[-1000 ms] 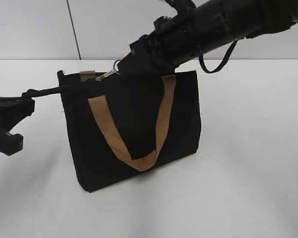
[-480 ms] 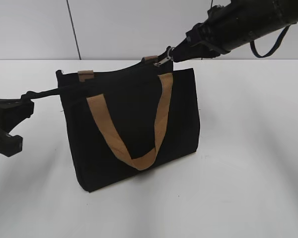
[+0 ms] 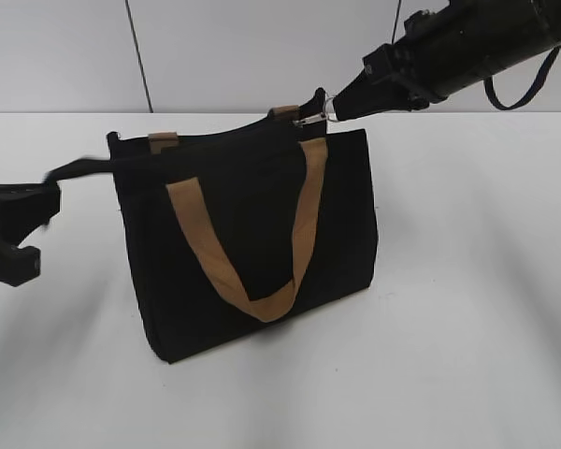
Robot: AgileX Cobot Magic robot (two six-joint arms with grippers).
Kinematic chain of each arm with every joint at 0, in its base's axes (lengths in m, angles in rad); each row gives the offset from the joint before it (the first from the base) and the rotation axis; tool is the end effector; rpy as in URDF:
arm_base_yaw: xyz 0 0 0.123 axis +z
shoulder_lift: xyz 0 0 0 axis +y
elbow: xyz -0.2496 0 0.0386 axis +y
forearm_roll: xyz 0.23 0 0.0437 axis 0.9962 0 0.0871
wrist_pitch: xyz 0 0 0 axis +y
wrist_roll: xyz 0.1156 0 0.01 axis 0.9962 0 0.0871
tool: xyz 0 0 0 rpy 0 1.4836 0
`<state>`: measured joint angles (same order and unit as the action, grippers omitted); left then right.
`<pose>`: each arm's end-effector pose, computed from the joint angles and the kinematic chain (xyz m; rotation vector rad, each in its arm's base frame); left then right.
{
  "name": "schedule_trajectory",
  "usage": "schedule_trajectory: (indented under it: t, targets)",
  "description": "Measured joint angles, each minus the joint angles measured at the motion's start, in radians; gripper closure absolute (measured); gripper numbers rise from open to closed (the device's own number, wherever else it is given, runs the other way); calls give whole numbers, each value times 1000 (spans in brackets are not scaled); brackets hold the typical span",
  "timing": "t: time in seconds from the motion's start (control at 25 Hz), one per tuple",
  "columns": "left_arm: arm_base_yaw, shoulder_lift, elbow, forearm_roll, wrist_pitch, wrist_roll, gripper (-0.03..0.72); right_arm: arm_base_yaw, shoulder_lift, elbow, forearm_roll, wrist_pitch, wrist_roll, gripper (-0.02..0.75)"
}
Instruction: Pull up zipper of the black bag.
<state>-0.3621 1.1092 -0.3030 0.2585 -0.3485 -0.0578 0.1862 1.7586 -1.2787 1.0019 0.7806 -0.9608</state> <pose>0.2035 -0.0879 0.1848 0.5846 1.8664 -0.2016 0.3489 0.1358 0.2214 -0.6379 2.2905 0.8019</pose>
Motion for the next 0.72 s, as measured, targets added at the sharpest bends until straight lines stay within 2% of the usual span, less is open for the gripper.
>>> schedule_trajectory:
  t: [0.12,0.2,0.28,0.36,0.52,0.72]
  targets:
    - [0,0,0,-119,9,0,504,0,-24,0,-7,3,1,480]
    - [1,-5,-12,-191,58,-12,352,0,-55,0,-30,13,1,363]
    - [1,-16,-62,-246,196,-24,256,0,-88,0,-80,31,11,309]
    - [1,-22,-131,-275,372,-30,234,0,-116,0,-130,50,40,288]
    - [1,-26,-297,-288,683,-34,243,0,-180,28,-225,63,109,277]
    - [1,-61,-355,-290,890,-34,250,0,-303,163,-263,62,148,274]
